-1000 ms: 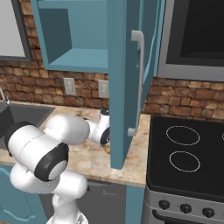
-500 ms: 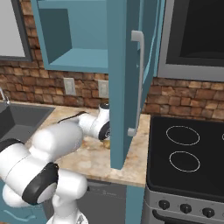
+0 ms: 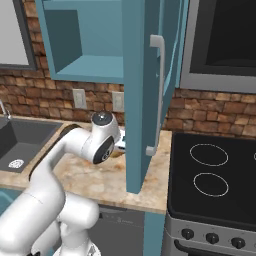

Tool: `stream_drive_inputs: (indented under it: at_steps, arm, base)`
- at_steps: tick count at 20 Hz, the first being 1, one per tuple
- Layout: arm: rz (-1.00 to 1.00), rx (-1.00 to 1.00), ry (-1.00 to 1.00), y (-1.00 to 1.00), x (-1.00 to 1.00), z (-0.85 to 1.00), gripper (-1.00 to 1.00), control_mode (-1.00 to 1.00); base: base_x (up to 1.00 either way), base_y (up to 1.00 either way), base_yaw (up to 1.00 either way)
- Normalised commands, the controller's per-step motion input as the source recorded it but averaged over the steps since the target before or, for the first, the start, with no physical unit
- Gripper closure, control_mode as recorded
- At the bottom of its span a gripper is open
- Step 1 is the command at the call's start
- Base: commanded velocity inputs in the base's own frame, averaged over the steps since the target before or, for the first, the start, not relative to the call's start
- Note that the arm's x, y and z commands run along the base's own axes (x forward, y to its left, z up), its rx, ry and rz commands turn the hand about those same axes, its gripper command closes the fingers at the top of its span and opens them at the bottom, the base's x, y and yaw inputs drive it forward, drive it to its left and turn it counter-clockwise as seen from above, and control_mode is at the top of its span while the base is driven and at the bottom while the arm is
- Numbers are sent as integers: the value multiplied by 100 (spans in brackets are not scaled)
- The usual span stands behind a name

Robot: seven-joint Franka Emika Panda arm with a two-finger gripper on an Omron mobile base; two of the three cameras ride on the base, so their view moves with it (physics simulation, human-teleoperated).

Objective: Pick the potato from the counter and place it in the cabinet. Then close the cabinet.

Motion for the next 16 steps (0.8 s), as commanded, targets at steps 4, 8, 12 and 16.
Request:
stream_drive_inputs:
  at_steps: [4, 8, 12, 16]
  arm:
    - [0, 0, -14, 49, -27, 100, 100, -100]
    - [0, 0, -10, 16, -28, 100, 100, -100]
    - [-1, 0, -5, 0, -34, 100, 100, -100]
    - [-2, 0, 0, 0, -31, 100, 100, -100]
  base:
    - [0, 0, 0]
    - [0, 0, 0]
    - [0, 0, 0]
    - [0, 0, 0]
